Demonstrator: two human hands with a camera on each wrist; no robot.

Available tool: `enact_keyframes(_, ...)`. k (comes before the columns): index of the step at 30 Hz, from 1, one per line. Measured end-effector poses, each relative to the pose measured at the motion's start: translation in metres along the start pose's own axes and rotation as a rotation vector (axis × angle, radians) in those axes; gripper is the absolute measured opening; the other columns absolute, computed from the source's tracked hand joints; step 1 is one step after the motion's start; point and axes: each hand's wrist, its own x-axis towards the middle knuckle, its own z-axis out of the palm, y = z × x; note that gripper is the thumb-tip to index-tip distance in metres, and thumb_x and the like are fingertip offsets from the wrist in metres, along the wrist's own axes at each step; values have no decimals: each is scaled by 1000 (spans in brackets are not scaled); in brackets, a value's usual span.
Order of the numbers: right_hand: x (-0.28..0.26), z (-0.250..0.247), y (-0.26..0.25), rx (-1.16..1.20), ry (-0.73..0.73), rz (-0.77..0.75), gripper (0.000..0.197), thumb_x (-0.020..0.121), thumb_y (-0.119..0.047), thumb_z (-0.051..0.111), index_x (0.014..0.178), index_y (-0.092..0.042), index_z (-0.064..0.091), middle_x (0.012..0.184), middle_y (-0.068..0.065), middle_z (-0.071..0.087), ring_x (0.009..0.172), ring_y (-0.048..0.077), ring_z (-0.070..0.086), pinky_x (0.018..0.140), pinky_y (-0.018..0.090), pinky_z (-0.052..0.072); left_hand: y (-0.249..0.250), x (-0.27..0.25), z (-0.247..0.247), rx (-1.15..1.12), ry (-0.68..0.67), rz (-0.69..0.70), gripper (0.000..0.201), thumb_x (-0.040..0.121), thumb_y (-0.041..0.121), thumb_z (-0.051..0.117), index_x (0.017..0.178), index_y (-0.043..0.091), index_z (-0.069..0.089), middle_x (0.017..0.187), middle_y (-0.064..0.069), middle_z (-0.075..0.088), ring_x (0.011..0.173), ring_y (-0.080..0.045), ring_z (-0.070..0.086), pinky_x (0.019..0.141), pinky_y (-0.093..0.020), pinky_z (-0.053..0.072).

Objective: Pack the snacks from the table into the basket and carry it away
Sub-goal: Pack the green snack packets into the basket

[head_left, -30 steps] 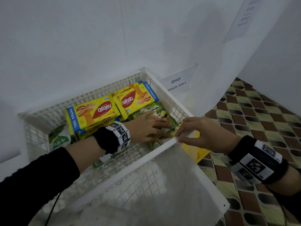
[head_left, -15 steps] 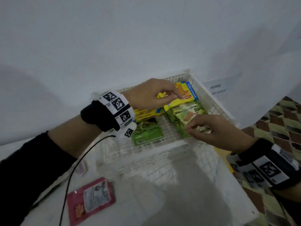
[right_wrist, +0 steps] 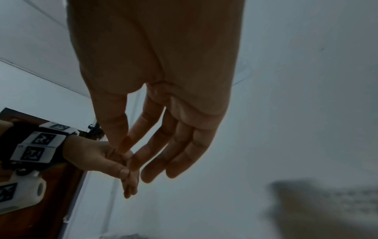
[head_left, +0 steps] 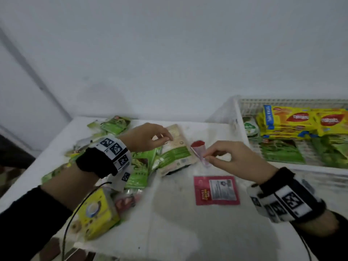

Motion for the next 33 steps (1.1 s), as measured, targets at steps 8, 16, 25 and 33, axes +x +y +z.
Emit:
enact_keyframes(8, 93, 130, -5, -72, -73, 221, 12, 90, -14, 63, 98, -13, 72, 94, -3, 68, 85, 11, 63, 75, 13, 46, -98, -121, 14, 19, -48, -286, 19, 96, 28, 54, 109, 24, 68, 107, 9, 68, 89, -5, 64, 80, -31, 54)
enact_keyframes(16, 154, 186, 9, -234, 7, 552, 50, 90, -5, 56, 139, -7, 44, 144, 15, 41, 128, 30, 46, 107, 37, 37, -134, -150, 24, -43, -12, -251, 17, 94, 23, 56, 105, 23, 69, 89, 24, 55, 74, 6, 55, 70, -14, 43)
enact_keyframes(25, 168, 178, 9, -228, -109, 526, 37, 85, -20, 63, 122, -24, 57, 124, 8, 55, 117, 30, 54, 96, 34, 45, -138, -105, 19, 67, 80, -198, 23, 95, 33, 53, 113, 24, 64, 106, 9, 58, 93, -5, 50, 85, -27, 45)
enact_keyframes(33, 115, 133, 29, 42, 176, 679, 36, 88, -9, 63, 118, -15, 46, 111, 4, 52, 91, 16, 58, 73, 26, 53, -171, -57, 10, -19, 72, -273, 28, 93, 3, 48, 114, 14, 63, 113, -4, 64, 99, -16, 59, 90, -26, 46)
